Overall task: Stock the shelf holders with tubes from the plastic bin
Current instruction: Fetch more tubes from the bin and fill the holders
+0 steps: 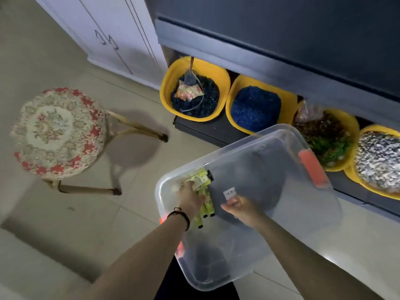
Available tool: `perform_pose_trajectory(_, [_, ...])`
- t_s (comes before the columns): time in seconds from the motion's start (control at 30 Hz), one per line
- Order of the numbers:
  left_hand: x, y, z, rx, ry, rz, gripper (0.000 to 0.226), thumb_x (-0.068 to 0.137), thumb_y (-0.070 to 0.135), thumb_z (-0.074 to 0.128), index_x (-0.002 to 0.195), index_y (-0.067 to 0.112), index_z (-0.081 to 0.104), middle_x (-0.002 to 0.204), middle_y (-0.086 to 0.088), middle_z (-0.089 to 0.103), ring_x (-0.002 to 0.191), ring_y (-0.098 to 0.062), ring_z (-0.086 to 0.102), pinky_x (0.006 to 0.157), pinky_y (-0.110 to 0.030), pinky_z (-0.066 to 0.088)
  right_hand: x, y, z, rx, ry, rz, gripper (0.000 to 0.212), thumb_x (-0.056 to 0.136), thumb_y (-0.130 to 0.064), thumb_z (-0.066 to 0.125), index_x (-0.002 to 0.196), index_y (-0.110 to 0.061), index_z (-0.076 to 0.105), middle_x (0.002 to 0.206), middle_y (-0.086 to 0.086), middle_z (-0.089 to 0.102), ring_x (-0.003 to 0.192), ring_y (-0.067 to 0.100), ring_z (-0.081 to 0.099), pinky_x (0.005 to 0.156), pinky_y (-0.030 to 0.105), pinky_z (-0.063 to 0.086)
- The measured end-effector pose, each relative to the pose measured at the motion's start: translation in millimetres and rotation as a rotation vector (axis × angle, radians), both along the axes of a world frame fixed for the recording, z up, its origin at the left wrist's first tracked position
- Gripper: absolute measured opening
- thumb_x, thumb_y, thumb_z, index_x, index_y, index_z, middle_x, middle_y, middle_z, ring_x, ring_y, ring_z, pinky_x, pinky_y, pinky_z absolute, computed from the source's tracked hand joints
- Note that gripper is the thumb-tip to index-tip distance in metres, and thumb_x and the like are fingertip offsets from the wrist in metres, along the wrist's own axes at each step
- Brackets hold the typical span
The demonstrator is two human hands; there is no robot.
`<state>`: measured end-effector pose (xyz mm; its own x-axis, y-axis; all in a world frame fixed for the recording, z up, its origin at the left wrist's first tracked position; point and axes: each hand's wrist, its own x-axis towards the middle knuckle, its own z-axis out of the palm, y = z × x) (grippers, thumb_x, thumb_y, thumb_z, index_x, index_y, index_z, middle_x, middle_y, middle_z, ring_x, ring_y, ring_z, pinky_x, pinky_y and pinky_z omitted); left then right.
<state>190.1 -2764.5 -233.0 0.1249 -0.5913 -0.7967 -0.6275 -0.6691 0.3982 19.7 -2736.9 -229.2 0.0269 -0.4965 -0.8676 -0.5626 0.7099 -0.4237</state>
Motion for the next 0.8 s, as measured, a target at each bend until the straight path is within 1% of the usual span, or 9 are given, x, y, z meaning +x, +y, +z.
perform_pose_trajectory(0.13, [-6.8,-0.2,-43.9,-0.101,-0.127,-0.071,0.048,0.083,0.011,0.058,0.129,0.02,0.046,0.133,-0.008,0.046,0.119,-0.029,0.044,0.101,-0.041,0.041,8.4,1.8,-41.6,0.061,-0.031,-0.18,0.019,0.088,-0.017,0.068,0.095,-0.003,0.058,0.085,0.006,0.055,0.09,0.024,0.054,0.079,0.036,0.043])
perform_pose_trajectory(0.23, [-8.1,0.5,-59.5,-0.158,-0.291,-0.233,0.043,0.085,0.016,0.057,0.125,0.024,0.046,0.129,-0.004,0.045,0.117,-0.029,0.041,0.099,-0.041,0.038,15.3,-4.3,-63.2,0.056,-0.017,-0.257,0.033,0.089,-0.012,0.066,0.106,0.015,0.056,0.084,0.016,0.053,0.086,0.027,0.053,0.074,0.03,0.036])
perform_pose_trajectory(0.3, [-10.3,3.1,-62.6,-0.182,-0.368,-0.289,0.042,0.083,0.012,0.055,0.122,0.023,0.044,0.126,-0.005,0.044,0.114,-0.028,0.042,0.095,-0.04,0.039,20.4,-8.5,-71.0,0.054,0.005,-0.269,0.027,0.088,-0.015,0.066,0.085,0.011,0.06,0.075,0.025,0.049,0.075,0.032,0.054,0.069,0.027,0.031])
perform_pose_trajectory(0.37, [-11.7,5.2,-64.7,-0.177,-0.371,-0.288,0.043,0.082,0.008,0.05,0.122,0.022,0.043,0.124,-0.006,0.045,0.114,-0.028,0.041,0.096,-0.04,0.038,25.7,-15.0,-82.3,0.03,0.015,-0.262,0.029,0.083,-0.024,0.066,0.064,-0.012,0.049,0.063,0.008,0.041,0.063,0.017,0.042,0.061,0.023,0.027])
perform_pose_trajectory(0.43, [-10.5,5.6,-67.0,-0.184,-0.331,-0.264,0.047,0.081,0.006,0.046,0.124,0.025,0.043,0.123,-0.003,0.047,0.117,-0.026,0.04,0.097,-0.038,0.034,33.0,-22.1,-88.4,0.028,-0.023,-0.298,0.012,0.086,-0.022,0.067,0.096,-0.016,0.061,0.089,0.0,0.055,0.085,0.016,0.053,0.075,0.027,0.042])
perform_pose_trajectory(0.5, [-7.6,5.0,-70.1,-0.208,-0.302,-0.241,0.047,0.081,0.007,0.046,0.123,0.028,0.045,0.121,0.001,0.049,0.117,-0.025,0.042,0.097,-0.037,0.035,38.1,-29.7,-102.9,0.05,-0.008,-0.354,0.048,0.086,-0.024,0.068,0.127,-0.005,0.054,0.12,0.011,0.059,0.111,0.029,0.057,0.095,0.042,0.047])
perform_pose_trajectory(0.57, [-6.4,5.1,-76.0,-0.202,-0.199,-0.094,0.037,0.083,0.01,0.045,0.114,0.03,0.049,0.111,0.001,0.056,0.106,-0.026,0.052,0.093,-0.041,0.045,41.5,-34.8,-111.9,0.023,0.039,-0.36,0.046,0.083,-0.036,0.07,0.121,-0.012,0.058,0.116,0.014,0.065,0.109,0.033,0.061,0.094,0.049,0.05])
perform_pose_trajectory(0.63, [-8.9,4.2,-72.2,-0.16,-0.078,0.157,0.021,0.086,0.017,0.051,0.102,0.03,0.049,0.097,0.001,0.06,0.086,-0.027,0.062,0.078,-0.044,0.054,45.8,-38.7,-116.2,-0.023,0.071,-0.36,0.031,0.081,-0.044,0.07,0.1,-0.021,0.061,0.101,0.013,0.07,0.098,0.034,0.065,0.085,0.05,0.054])
perform_pose_trajectory(0.8, [-12.7,7.9,-58.5,-0.128,-0.012,0.587,0.018,0.083,0.026,0.069,0.082,0.026,0.051,0.082,0.003,0.061,0.069,-0.015,0.058,0.064,-0.033,0.049,58.2,-45.9,-108.9,-0.109,0.093,-0.415,0.027,0.082,-0.039,0.073,0.078,-0.02,0.055,0.078,0.001,0.062,0.078,0.023,0.061,0.067,0.034,0.047])
